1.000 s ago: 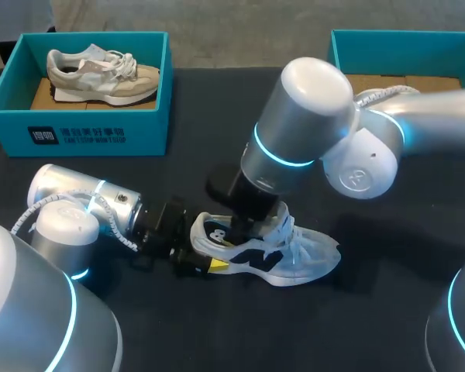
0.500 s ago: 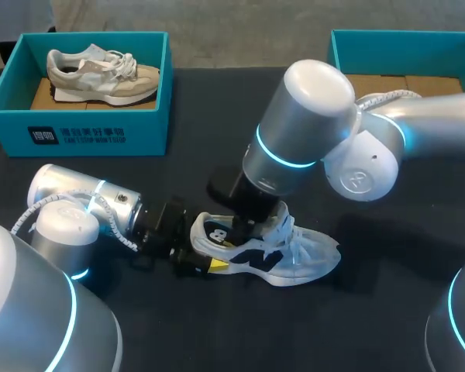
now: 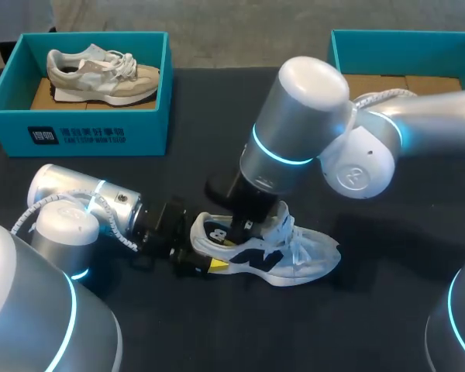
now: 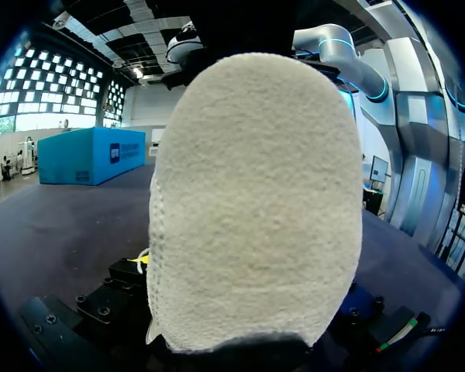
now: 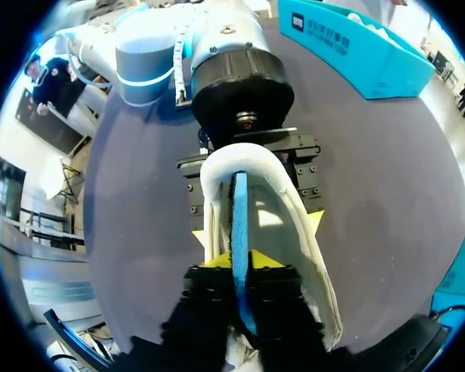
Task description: Take the shoe out of the shoebox, open the shoe tongue, remove and reinsert the insole, then place the shoe into the shoebox
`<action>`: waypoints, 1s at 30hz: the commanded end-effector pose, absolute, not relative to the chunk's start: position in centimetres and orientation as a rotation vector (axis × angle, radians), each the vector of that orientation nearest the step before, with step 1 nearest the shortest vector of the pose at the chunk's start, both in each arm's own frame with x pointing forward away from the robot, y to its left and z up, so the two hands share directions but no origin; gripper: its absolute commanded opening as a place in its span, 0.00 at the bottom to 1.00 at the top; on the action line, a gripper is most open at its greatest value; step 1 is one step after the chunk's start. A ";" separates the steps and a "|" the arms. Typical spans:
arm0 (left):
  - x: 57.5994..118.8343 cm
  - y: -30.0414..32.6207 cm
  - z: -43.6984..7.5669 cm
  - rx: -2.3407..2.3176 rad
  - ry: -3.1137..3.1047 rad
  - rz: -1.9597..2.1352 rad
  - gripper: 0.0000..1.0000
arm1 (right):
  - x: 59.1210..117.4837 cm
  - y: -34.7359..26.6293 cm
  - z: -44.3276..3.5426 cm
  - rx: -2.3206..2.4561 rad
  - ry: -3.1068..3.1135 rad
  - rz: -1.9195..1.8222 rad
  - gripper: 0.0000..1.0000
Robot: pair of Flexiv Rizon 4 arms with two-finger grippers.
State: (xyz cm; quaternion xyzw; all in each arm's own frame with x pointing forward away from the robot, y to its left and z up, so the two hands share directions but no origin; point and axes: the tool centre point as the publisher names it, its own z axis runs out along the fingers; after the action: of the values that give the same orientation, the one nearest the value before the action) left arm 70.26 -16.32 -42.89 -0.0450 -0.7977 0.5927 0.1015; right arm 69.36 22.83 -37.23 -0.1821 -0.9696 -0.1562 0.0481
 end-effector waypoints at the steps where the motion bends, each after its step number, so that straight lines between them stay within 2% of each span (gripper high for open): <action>1: 70.4 -16.4 -43.1 -0.131 -2.359 1.748 0.00 | 69.5 23.2 -37.3 -0.543 -2.958 -0.473 0.00; 30: 70.4 -16.4 -43.1 -0.131 -2.359 1.748 0.00 | 70.7 22.4 -31.3 -0.292 -3.112 -0.740 0.00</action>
State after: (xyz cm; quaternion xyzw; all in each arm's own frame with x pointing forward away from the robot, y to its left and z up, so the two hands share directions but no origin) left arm 70.38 -16.25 -42.88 -0.0447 -0.7977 0.5928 0.1014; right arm 71.24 23.51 -32.01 -0.0908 -0.9693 -0.2259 -0.0338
